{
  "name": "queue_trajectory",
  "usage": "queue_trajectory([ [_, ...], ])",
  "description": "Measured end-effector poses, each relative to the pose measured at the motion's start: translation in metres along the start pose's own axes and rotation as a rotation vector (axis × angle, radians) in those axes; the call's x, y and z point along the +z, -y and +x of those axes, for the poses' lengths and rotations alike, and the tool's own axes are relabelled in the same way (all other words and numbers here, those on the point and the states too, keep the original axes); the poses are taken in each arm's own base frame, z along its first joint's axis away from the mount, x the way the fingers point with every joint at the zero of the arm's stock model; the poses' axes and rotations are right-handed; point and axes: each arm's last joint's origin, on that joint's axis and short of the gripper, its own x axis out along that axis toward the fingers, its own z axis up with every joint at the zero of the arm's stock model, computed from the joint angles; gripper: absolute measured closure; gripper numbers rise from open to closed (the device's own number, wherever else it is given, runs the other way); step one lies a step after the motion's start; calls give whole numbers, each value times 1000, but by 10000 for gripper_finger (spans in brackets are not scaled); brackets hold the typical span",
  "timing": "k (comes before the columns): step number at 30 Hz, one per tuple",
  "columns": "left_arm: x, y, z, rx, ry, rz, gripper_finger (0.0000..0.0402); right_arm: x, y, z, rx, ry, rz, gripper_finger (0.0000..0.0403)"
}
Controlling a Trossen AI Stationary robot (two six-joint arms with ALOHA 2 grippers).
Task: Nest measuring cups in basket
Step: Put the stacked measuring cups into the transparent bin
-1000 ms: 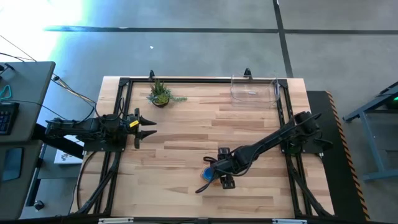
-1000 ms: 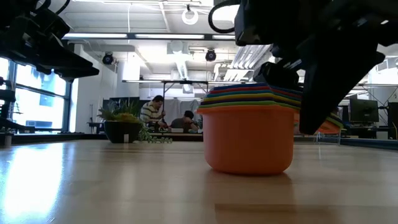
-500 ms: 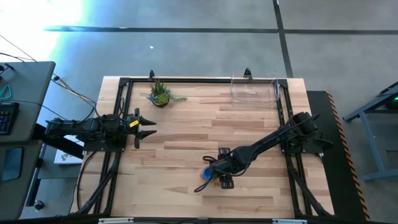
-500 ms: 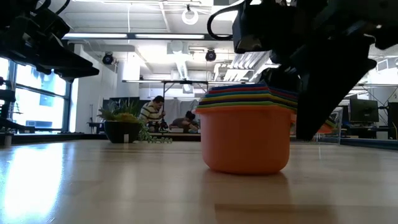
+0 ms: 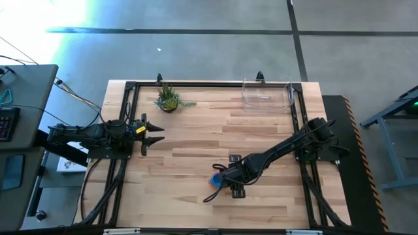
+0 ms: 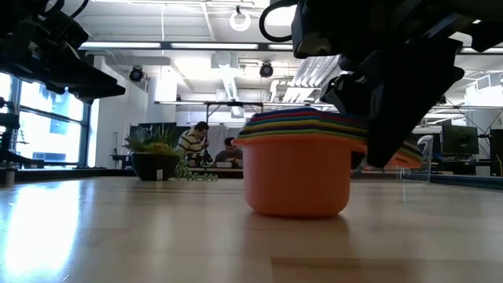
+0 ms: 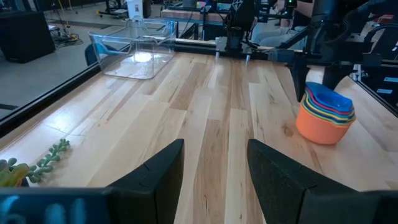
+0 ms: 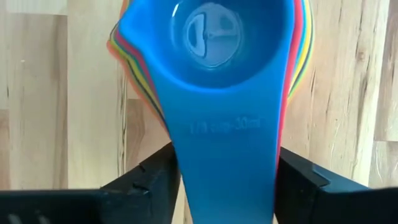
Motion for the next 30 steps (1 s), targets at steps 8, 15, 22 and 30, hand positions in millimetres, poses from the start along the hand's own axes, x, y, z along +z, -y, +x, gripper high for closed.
queue_trajectory([
  [8, 0, 0, 0, 0, 0, 0, 234, 0, 0, 0, -1, 1, 8, 231],
  [15, 0, 0, 0, 0, 0, 0, 234, 0, 1, 0, -41, 15, 49, 234],
  [22, 0, 0, 0, 0, 0, 0, 234, 0, 1, 0, -24, 10, 82, 263],
  [30, 0, 0, 0, 0, 0, 0, 234, 1, 0, 0, -15, 8, 129, 265],
])
